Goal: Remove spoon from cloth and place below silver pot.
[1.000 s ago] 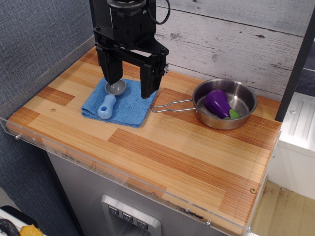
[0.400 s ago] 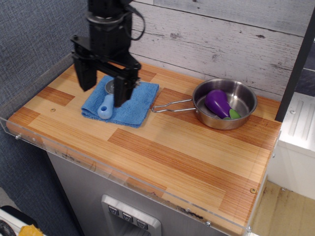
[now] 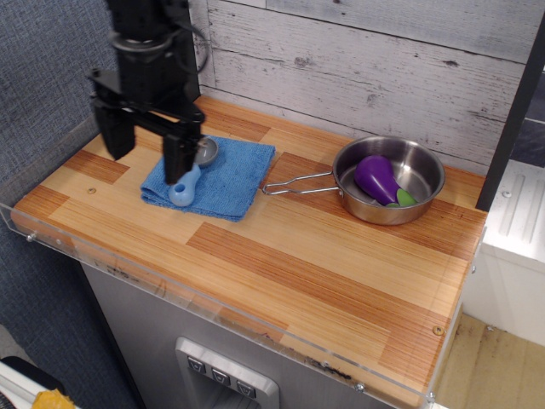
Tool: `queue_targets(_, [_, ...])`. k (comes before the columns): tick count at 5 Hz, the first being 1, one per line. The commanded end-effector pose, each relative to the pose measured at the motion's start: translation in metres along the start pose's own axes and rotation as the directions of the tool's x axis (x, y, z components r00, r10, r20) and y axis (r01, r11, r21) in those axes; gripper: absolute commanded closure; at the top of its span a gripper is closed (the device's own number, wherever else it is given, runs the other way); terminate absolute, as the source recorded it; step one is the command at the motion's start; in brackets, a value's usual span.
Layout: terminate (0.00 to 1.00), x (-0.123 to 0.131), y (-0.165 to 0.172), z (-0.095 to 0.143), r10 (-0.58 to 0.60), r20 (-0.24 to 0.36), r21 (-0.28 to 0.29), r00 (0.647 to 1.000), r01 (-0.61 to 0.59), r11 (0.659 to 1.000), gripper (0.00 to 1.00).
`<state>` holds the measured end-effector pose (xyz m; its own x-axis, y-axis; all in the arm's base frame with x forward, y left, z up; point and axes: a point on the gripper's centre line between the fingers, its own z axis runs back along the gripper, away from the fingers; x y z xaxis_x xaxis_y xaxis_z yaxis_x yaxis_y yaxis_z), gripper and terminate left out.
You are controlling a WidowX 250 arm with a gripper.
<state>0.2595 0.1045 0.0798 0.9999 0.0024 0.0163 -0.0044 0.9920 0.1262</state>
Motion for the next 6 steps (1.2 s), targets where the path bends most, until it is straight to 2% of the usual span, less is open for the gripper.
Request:
queue_targets(1, [0.0, 0.007, 0.027, -0.014, 0.071, 0.041, -0.044, 0.997, -0.069, 0.997, 0.0])
queue_targets(2, [0.0, 0.011, 0.031, -0.022, 0.099, 0.039, -0.057, 0.994, -0.097, 0.994, 0.0])
queue_targets(4, [0.0, 0.02, 0.024, -0.021, 0.111, 0.063, -0.084, 0.992, -0.106, 0.991, 0.0])
queue_targets(6, [0.0, 0.025, 0.016, -0.028, 0.117, 0.053, -0.064, 0.992, -0.114, 0.991, 0.0])
